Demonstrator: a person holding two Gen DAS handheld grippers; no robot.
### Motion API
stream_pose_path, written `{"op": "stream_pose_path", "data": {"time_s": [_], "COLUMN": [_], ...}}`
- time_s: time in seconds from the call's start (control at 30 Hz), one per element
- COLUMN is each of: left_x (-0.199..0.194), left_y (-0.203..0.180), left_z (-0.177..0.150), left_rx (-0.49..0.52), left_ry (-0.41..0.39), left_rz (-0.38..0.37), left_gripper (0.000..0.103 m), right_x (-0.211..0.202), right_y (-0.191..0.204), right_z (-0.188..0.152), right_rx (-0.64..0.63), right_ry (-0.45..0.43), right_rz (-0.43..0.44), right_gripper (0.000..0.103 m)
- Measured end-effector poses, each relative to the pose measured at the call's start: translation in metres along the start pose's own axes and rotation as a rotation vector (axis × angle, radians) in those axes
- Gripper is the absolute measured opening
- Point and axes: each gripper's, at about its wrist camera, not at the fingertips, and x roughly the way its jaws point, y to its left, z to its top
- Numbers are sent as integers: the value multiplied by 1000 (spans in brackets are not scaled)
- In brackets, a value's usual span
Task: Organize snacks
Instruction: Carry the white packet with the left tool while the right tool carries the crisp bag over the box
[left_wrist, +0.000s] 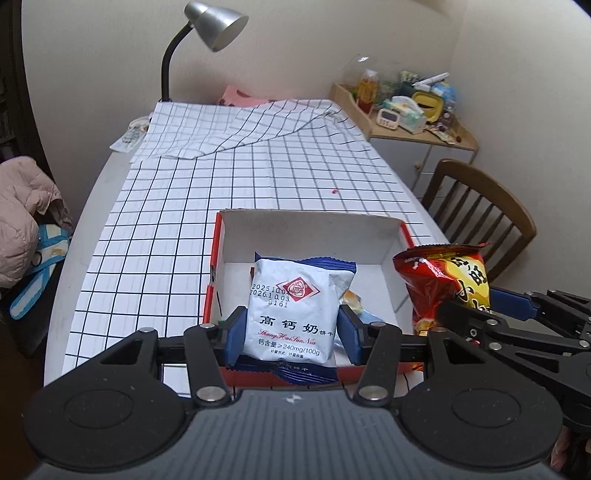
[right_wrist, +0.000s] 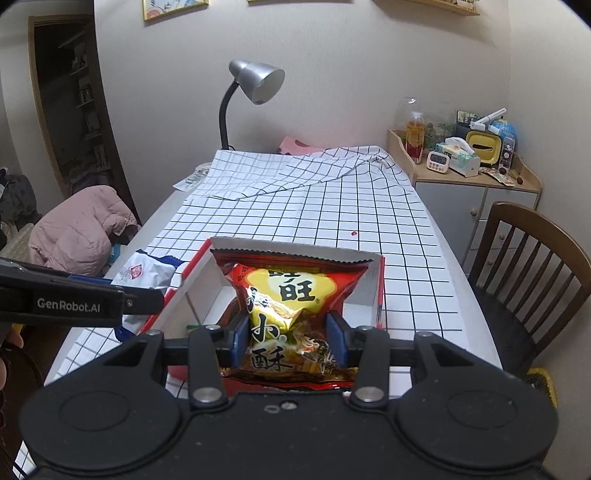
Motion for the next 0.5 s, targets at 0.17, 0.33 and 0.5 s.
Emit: {"op": "stream_pose_path", "data": {"time_s": [0.17, 0.33, 0.5], "left_x": [34, 68, 97], "left_y": [2, 6, 6], "left_z": [11, 15, 16], "left_rx": [-6, -12, -7], "left_ry": [46, 99, 148], "left_rz": [28, 58, 87], "left_gripper": [51, 51, 51], "right_x": [34, 69, 101], "right_y": [-12, -17, -17], "right_z": [8, 9, 6], "right_rx": [-3, -35, -69], "right_ry": [46, 102, 166], "right_rz": [-2, 0, 8], "right_gripper": [42, 42, 42]}}
